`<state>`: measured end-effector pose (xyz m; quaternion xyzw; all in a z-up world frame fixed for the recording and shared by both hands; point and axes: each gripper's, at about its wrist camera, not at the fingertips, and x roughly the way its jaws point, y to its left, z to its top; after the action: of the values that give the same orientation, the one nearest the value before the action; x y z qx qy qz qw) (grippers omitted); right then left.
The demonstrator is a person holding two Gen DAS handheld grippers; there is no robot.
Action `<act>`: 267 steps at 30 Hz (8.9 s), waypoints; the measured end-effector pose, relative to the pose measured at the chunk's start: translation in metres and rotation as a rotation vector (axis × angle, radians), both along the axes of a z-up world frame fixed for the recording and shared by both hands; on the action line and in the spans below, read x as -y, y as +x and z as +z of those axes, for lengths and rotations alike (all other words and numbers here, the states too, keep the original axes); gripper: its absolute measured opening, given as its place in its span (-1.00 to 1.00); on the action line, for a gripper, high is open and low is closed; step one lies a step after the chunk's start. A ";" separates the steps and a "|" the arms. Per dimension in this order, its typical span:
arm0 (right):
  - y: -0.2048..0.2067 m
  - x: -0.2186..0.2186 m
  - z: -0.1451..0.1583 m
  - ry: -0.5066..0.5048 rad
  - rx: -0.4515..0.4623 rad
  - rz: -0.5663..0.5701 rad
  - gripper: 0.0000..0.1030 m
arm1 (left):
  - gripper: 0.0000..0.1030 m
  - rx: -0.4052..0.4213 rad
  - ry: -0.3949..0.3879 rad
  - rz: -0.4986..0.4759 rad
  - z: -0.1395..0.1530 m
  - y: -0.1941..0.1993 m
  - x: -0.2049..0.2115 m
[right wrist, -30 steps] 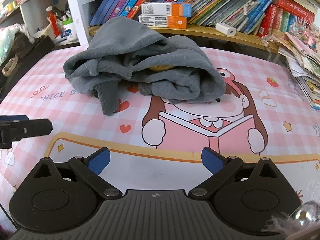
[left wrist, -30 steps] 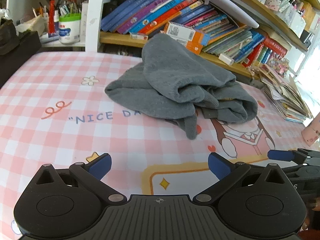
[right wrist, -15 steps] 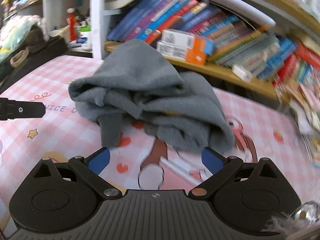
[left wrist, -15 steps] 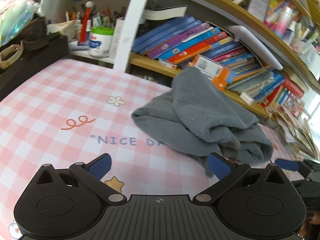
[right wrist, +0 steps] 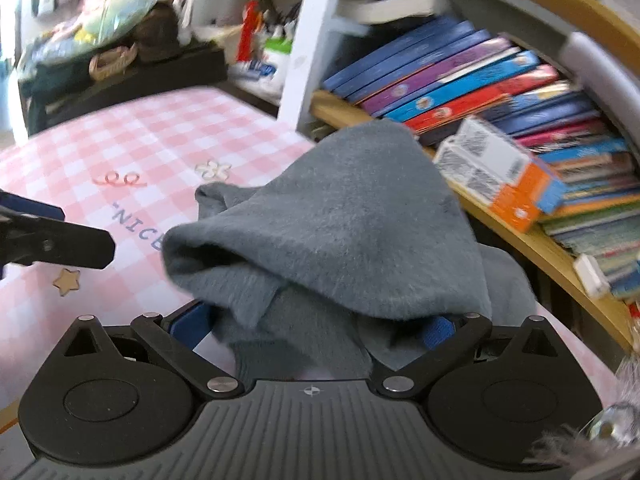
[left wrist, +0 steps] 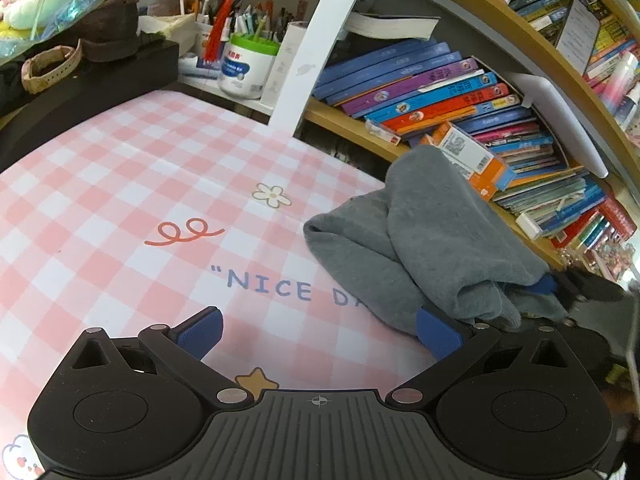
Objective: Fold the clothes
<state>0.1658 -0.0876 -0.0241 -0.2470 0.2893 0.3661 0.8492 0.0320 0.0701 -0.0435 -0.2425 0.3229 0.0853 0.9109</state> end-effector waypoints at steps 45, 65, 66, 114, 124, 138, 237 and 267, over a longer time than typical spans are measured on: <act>-0.081 0.266 0.014 0.767 -0.566 -1.113 -0.34 | 1.00 0.187 0.048 -0.098 0.041 -0.030 0.013; -0.125 0.288 0.030 0.649 -0.327 -1.200 0.20 | 0.31 -0.030 -0.025 -0.390 0.011 0.015 0.050; -0.127 0.290 0.032 0.648 -0.313 -1.209 0.21 | 0.19 -0.042 -0.021 -0.405 0.010 0.019 0.053; -0.097 0.168 0.018 0.309 -0.434 -0.494 -0.82 | 0.23 0.004 -0.049 -0.036 0.022 -0.068 -0.047; -0.102 0.216 0.080 0.408 -0.087 -0.615 -0.98 | 0.28 0.004 -0.035 -0.045 0.023 -0.067 -0.046; -0.089 0.181 0.039 0.504 -0.539 -0.500 0.19 | 0.28 -0.004 -0.075 -0.010 0.024 -0.082 -0.061; -0.010 0.400 0.015 1.326 -0.530 -1.207 -0.81 | -0.61 0.285 -0.809 0.394 0.007 0.031 -0.202; 0.071 0.280 -0.015 1.007 -0.622 -1.012 -0.84 | -0.96 0.134 -0.498 0.185 0.007 0.092 -0.172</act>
<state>0.2370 -0.3676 -0.0395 0.4447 0.3906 0.0736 0.8027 0.1243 0.2423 -0.0364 -0.4926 0.2493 0.0700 0.8309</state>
